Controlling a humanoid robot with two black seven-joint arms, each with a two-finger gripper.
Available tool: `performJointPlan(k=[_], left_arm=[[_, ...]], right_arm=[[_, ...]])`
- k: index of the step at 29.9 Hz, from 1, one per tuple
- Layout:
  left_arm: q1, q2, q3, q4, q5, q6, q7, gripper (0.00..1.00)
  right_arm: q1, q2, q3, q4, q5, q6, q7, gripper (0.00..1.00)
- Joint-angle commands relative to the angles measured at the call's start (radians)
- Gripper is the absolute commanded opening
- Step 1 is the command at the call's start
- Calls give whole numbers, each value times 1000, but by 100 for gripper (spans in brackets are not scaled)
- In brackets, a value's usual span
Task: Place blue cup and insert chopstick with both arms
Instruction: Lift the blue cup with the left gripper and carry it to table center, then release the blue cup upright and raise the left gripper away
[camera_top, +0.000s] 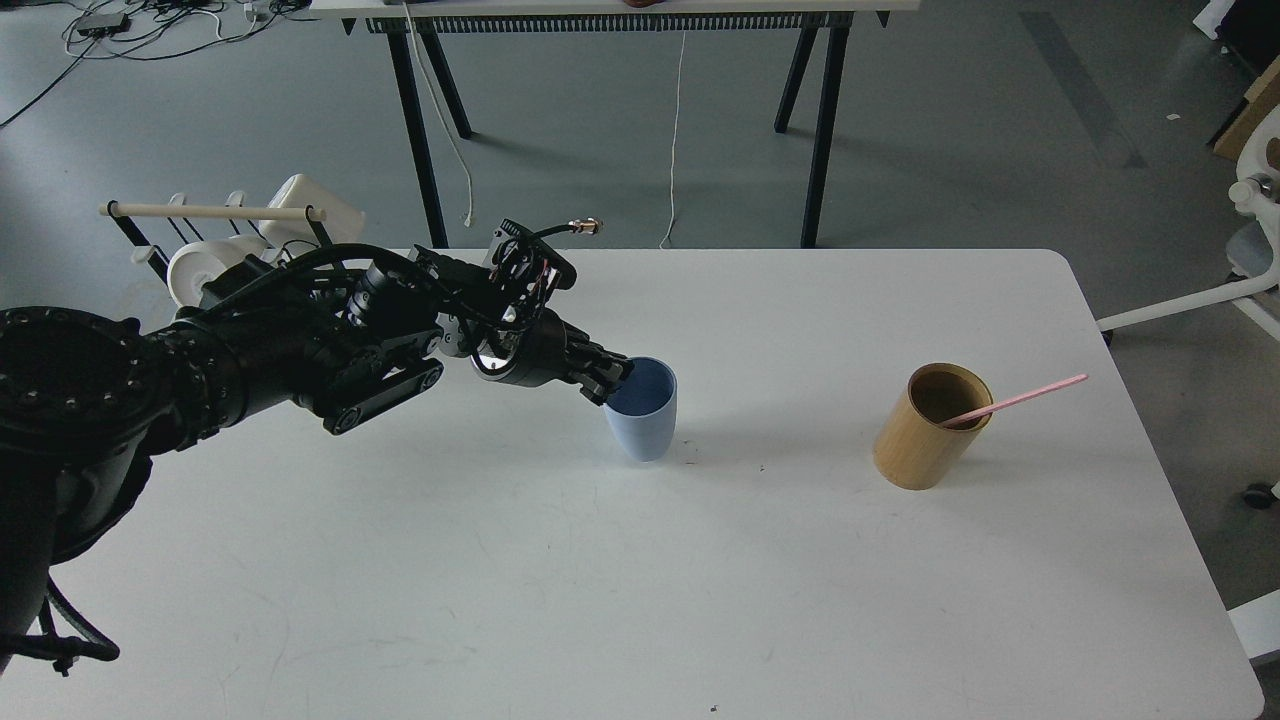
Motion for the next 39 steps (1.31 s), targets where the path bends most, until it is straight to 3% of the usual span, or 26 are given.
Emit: performJointPlan(k=[1,11,20,24,28,34,39], left_arm=[[0,3,-3,-4,-3,-3,0,10],[2,7,-8,-5,-10,-7,0,16],[23,44,-109,-5,-20,-17,0,46],[51,88,-233,-5,-49,-29,0,59],[118,121,-437,-10,-196,-92,0,76],[274,185,-750,-137,-444,-150,0,80],[386,199,-937,-249,-555,-179,0,80]], right_arm=[[-2,1,0,0,0,0,0,98],[-2,2,0,0,0,0,0,98],[-2,11,0,0,0,0,0,98],[-2,10,-5,4,-1,0,0,98],[-3,-12,-9,20,-15,0,0,98],[-3,-93,-12,55,-158,0,0,98],[-34,-197,-15,202,-394,0,0,98]])
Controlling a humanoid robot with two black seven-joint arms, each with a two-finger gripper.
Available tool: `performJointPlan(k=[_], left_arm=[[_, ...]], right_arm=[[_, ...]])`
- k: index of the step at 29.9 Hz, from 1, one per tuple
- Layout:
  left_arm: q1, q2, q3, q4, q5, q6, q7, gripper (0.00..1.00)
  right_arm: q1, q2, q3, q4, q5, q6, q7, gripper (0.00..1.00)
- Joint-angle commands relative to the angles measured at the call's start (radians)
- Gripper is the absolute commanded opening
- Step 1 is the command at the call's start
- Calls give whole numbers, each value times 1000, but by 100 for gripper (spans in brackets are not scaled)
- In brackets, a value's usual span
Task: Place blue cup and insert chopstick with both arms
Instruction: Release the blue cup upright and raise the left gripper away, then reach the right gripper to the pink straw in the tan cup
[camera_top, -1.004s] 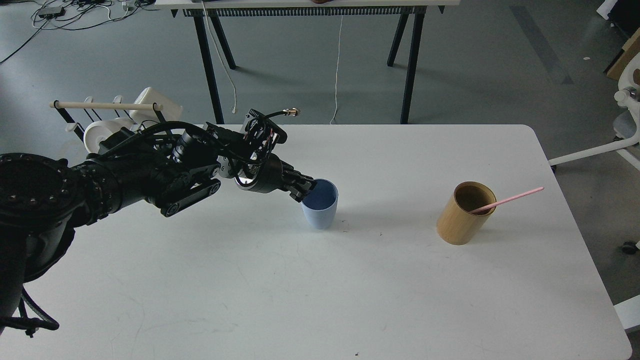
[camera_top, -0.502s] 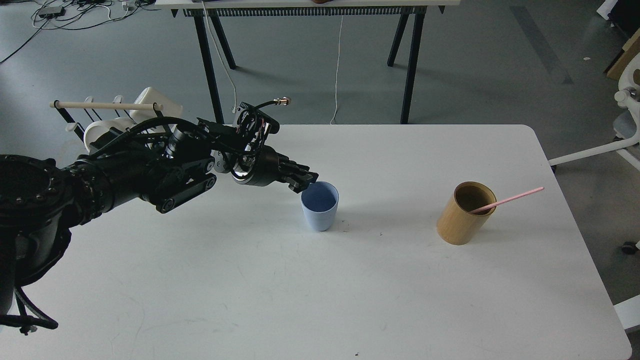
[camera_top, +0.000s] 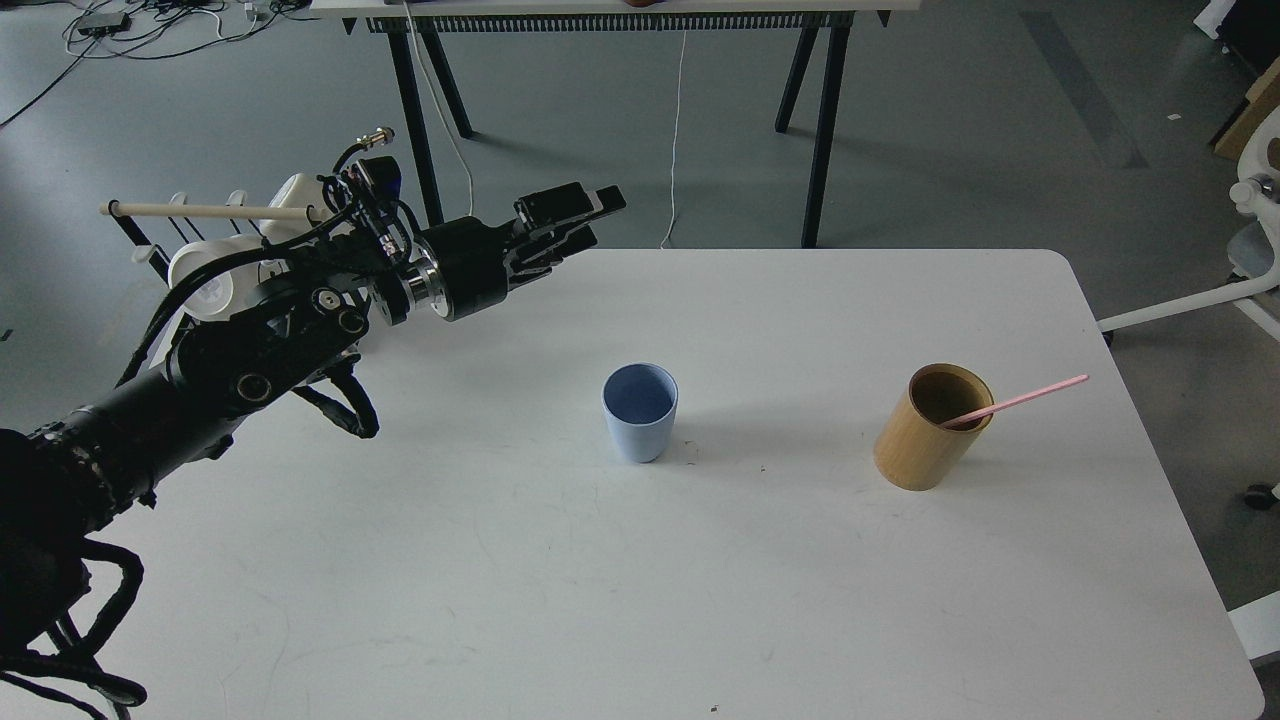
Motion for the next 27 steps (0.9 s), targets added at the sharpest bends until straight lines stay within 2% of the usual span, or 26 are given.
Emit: performJointPlan(k=[1,5,10,12,18,20,27], left_arm=[[77,17,-134,-96,-72,-39,0,80],[135,50,-268,-215,-149,-117,0,80],[195,66,-374,-256,-224,-117,0,80],[213,80,-374,-256,-224,-117,0,81],[250,91,-369,-256,-221,-117,0,82],[252,88,-363,-256,-221,-117,0,82],[261,76,-359,-249,-221,-117,0,83]], right_arm=[[-27,-81,-3,139,-208,-63,0,98],[-67,-149,-11,343,-432,-411,0,98],[-137,-206,-25,500,-662,-845,0,98],[-176,-207,-54,525,-781,-977,0,98],[-221,-187,-241,606,-939,-977,0,97],[-221,-137,-302,597,-956,-977,0,97],[-248,-12,-322,551,-994,-977,0,97]])
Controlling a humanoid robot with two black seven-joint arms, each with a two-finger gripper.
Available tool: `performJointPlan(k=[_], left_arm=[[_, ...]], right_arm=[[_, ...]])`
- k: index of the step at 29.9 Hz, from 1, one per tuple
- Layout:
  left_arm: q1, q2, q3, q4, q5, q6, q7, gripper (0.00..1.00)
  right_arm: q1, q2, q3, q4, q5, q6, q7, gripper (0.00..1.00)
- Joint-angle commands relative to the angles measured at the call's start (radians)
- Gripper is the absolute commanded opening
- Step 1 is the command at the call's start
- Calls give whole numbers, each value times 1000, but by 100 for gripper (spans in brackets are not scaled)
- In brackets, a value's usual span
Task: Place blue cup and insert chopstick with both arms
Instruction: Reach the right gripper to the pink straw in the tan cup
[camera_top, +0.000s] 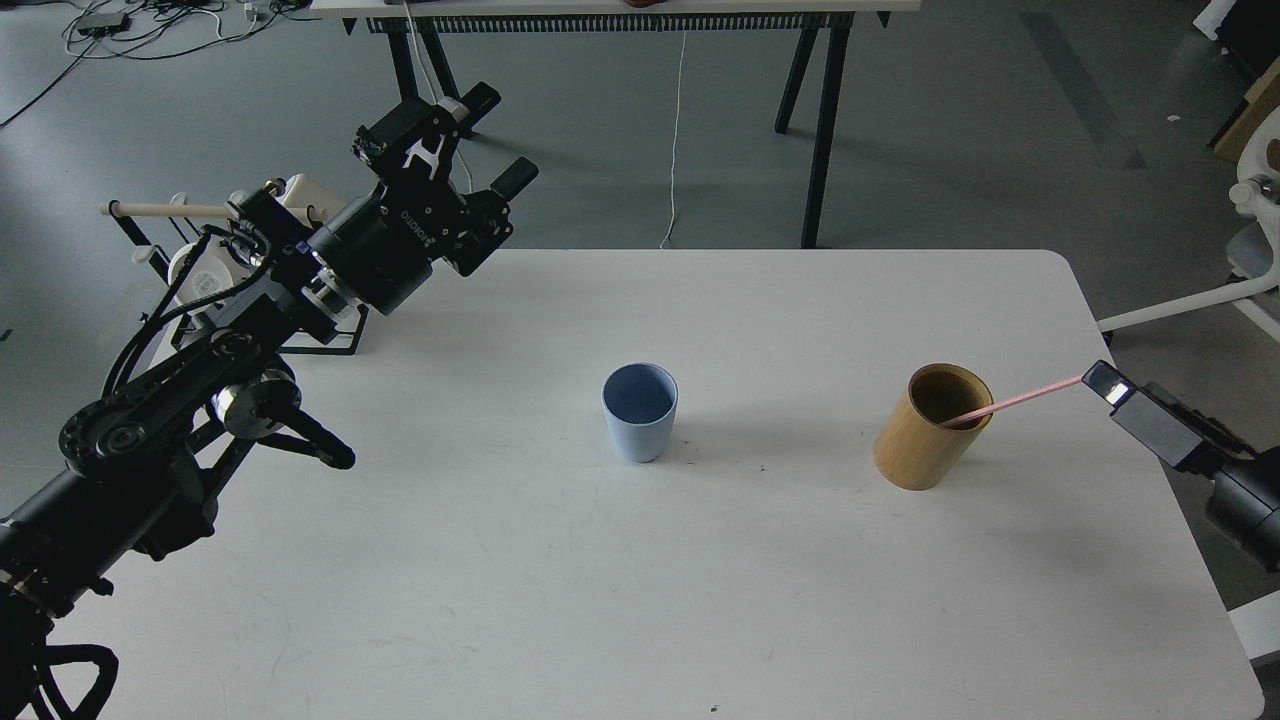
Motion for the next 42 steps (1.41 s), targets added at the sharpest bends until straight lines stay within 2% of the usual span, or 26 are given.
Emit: performJointPlan(k=[1,5,13,28,32,36,42], left_arm=[[4,-3,3,2,0,0,0,84],[13,-3,3,7,0,0,0,84],[30,-3,5,24,2,0,0,86],[38,-7,5,38,2,0,0,87],[40,-7,5,47,2,0,0,87],[50,-17,3,53,2,0,0,87],[53,-17,5,59,2,0,0,87]], right_arm=[[-8,50,-1,-49,-4,0,0,96],[-8,111,-4,-135,-5,0,0,95],[-3,214,8,-144,-6,0,0,88],[83,234,-30,-264,-7,0,0,82],[110,269,-88,-278,-6,0,0,75],[130,298,-113,-305,-6,0,0,60],[143,309,-113,-302,-4,0,0,54]])
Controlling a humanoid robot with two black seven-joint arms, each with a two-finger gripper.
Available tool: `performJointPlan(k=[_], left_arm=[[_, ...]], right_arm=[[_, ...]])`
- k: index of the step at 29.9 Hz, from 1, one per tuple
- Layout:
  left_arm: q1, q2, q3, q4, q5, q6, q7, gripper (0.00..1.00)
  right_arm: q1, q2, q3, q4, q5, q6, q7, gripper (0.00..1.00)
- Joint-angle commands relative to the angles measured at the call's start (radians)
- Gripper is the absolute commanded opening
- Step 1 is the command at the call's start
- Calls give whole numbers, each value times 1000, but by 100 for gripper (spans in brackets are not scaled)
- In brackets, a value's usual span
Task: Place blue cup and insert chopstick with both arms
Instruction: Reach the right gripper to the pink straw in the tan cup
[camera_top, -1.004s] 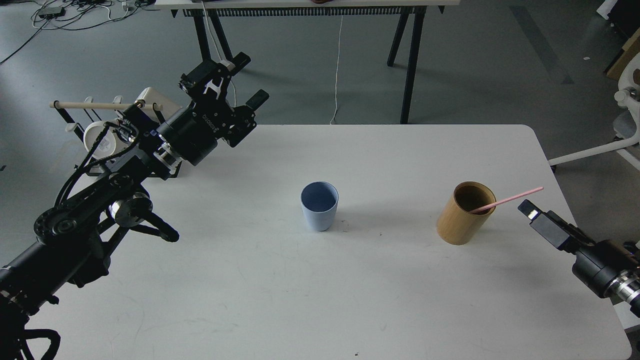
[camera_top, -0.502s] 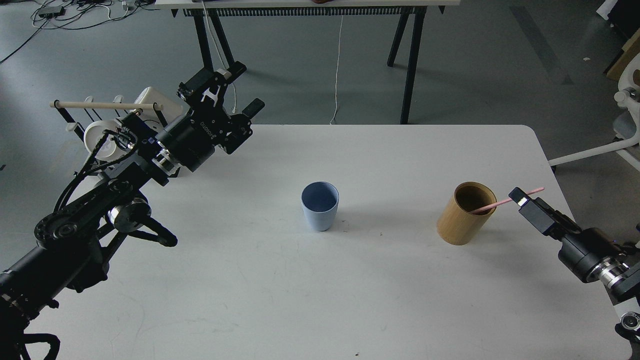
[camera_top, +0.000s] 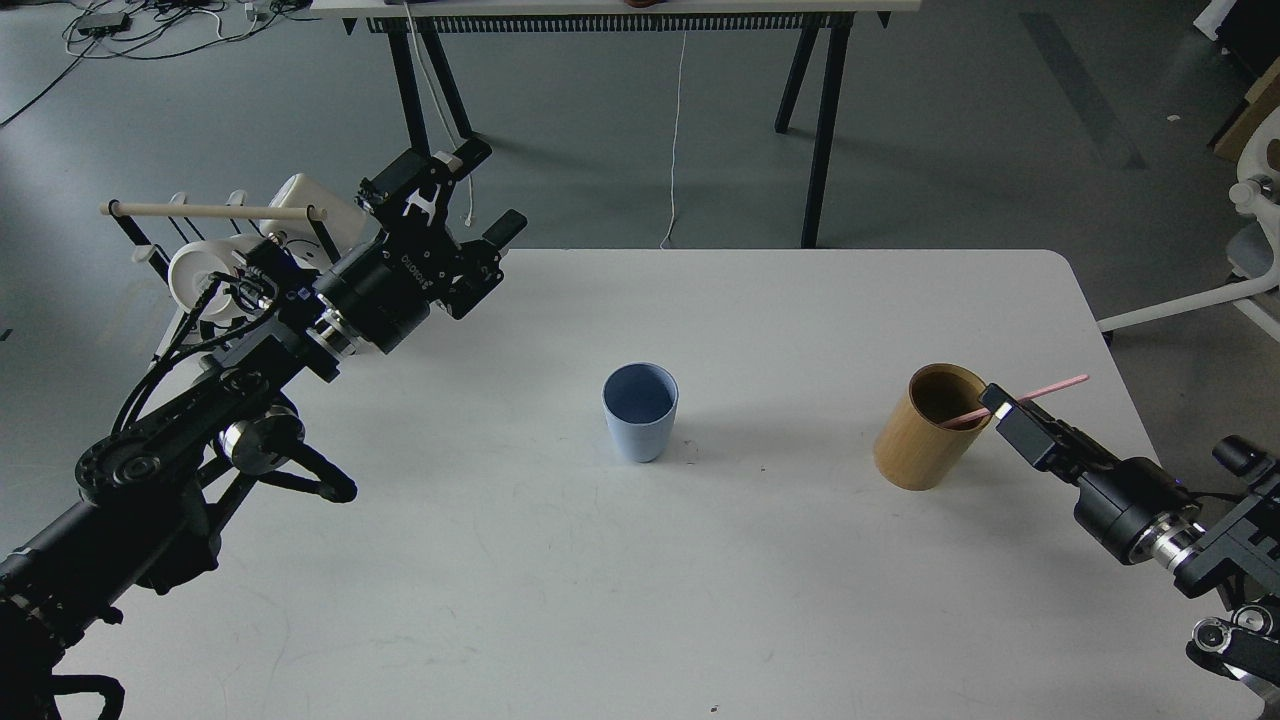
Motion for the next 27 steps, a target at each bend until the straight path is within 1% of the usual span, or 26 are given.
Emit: performJointPlan(k=[1,4,7,10,13,16,18,21,23,26,27], left_arm=[[2,-1,0,2,0,0,0,87],[2,-1,0,2,0,0,0,87],[2,-1,0,2,0,0,0,87],[3,-1,-1,2,0,0,0,87],[6,-1,-1,2,0,0,0,87],[11,-1,-1,2,0,0,0,87],[20,-3,-1,2,0,0,0,88],[22,-4,-1,2,0,0,0,88],[22,-13,-1,2,0,0,0,88],[22,-18,-1,2,1,0,0,88],[22,-18,-1,2,0,0,0,88]], right_arm=[[10,0,0,1,0,0,0,53],[10,0,0,3,0,0,0,53],[11,-3,0,4,0,0,0,48],[11,-4,0,6,0,0,0,47],[11,-4,0,6,0,0,0,43],[14,-6,0,9,0,0,0,41],[16,-7,0,11,0,0,0,35],[16,-7,0,11,0,0,0,34],[16,-7,-1,11,0,0,0,30],[16,-7,0,11,0,0,0,29],[16,-7,-1,11,0,0,0,27]])
